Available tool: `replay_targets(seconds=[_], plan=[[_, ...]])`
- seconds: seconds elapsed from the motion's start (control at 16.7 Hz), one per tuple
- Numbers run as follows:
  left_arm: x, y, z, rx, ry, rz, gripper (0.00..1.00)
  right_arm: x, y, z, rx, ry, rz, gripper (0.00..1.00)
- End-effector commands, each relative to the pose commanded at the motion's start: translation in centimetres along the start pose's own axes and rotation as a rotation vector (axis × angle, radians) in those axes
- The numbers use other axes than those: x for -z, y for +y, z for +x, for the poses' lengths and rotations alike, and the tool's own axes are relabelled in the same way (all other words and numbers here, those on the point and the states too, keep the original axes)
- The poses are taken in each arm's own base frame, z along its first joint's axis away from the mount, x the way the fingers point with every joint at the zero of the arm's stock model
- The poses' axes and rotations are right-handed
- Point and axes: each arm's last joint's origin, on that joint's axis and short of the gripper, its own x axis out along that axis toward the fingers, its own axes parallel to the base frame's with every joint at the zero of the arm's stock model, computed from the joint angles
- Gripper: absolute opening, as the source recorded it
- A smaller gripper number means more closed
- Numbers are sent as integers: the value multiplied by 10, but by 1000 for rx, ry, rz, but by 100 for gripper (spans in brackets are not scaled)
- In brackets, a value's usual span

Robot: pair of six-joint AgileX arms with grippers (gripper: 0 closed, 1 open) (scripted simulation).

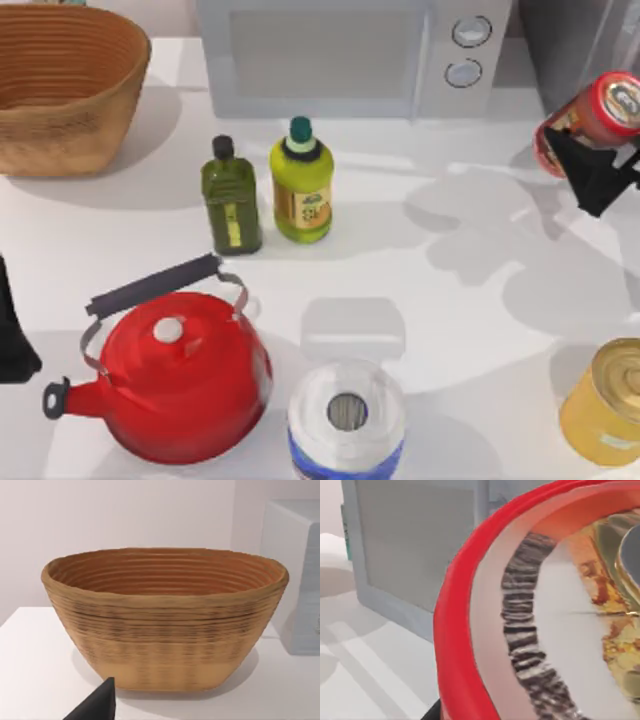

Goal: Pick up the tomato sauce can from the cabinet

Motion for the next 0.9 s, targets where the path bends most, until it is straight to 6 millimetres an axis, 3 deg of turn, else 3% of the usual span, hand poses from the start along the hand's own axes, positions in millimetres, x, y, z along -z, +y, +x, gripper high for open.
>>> replay_targets(seconds=[0.24,0.48,0.9], plan=[[0,0,0,0,0,0,100,15,2,30,-1,3,4,0],[0,0,0,0,0,0,100,16,2,33,-2,3,5,0],[0,0,0,0,0,0,100,16,2,33,-2,3,5,53]])
